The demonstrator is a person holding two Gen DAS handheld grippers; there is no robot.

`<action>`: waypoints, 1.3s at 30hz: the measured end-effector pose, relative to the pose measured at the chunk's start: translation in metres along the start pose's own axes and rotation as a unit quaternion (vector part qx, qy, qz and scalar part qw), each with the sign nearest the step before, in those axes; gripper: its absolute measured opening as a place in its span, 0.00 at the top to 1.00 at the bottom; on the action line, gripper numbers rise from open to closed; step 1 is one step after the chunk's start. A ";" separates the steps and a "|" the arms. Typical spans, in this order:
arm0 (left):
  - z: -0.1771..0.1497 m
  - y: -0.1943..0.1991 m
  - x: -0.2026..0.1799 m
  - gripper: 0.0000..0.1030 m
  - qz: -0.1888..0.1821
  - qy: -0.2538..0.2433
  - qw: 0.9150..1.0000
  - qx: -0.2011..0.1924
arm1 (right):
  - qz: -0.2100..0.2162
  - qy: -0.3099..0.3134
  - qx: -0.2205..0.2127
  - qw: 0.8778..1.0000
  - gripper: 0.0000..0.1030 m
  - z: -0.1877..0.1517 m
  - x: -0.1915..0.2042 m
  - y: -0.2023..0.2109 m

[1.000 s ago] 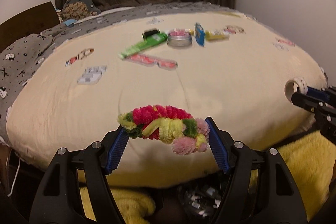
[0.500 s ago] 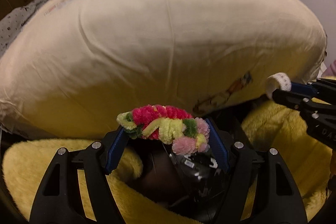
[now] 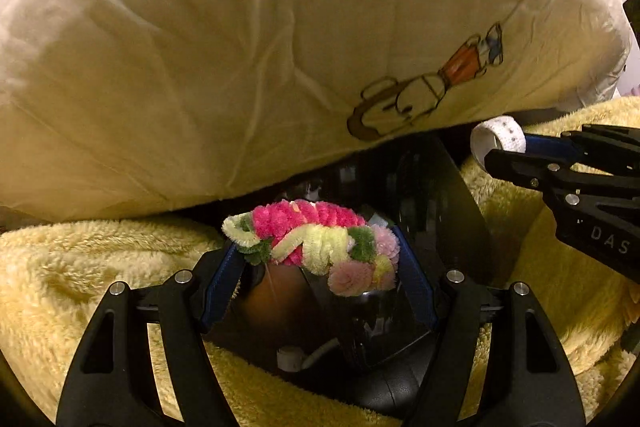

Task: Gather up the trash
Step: 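Lower the tape roll and scrunchie into the bin and open both tools, then grasp the green tube with the left tool while the right tool grasps the yellow bottle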

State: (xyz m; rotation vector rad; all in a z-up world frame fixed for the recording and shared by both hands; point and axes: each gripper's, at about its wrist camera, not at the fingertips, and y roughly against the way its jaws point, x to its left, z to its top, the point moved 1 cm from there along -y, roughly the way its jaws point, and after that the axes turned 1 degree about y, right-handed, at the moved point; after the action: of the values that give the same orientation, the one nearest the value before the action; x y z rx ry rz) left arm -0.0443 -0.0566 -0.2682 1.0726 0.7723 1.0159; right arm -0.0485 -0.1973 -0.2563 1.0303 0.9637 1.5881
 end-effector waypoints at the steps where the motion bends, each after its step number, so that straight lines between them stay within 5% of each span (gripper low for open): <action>1: 0.000 -0.002 -0.001 0.34 -0.002 -0.001 1.000 0.004 | 0.000 0.000 0.000 1.000 0.74 0.000 0.000 0.000; 7: 0.001 -0.011 -0.002 0.30 -0.013 0.000 1.000 0.020 | 0.005 -0.007 -0.005 1.000 0.73 0.008 -0.005 -0.001; 10: 0.000 -0.009 0.004 0.24 -0.011 0.006 1.000 0.016 | 0.003 -0.013 -0.010 1.000 0.49 0.011 -0.008 0.001; 21: 0.012 0.022 0.009 0.16 0.024 0.007 0.999 -0.027 | -0.005 -0.012 -0.048 0.999 0.40 0.021 -0.013 0.038; 29: 0.045 0.081 0.030 0.16 0.043 0.017 0.993 -0.108 | -0.028 0.007 -0.139 0.990 0.35 0.055 -0.011 0.101; 39: 0.112 0.136 0.071 0.16 0.079 0.043 0.972 -0.217 | -0.081 -0.017 -0.229 0.970 0.33 0.137 -0.053 0.146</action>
State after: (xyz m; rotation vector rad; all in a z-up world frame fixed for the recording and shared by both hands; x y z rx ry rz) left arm 0.0429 -0.0090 -0.1063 0.7219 0.5042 1.3037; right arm 0.0448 -0.2654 -0.0847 0.6370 0.5971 1.5510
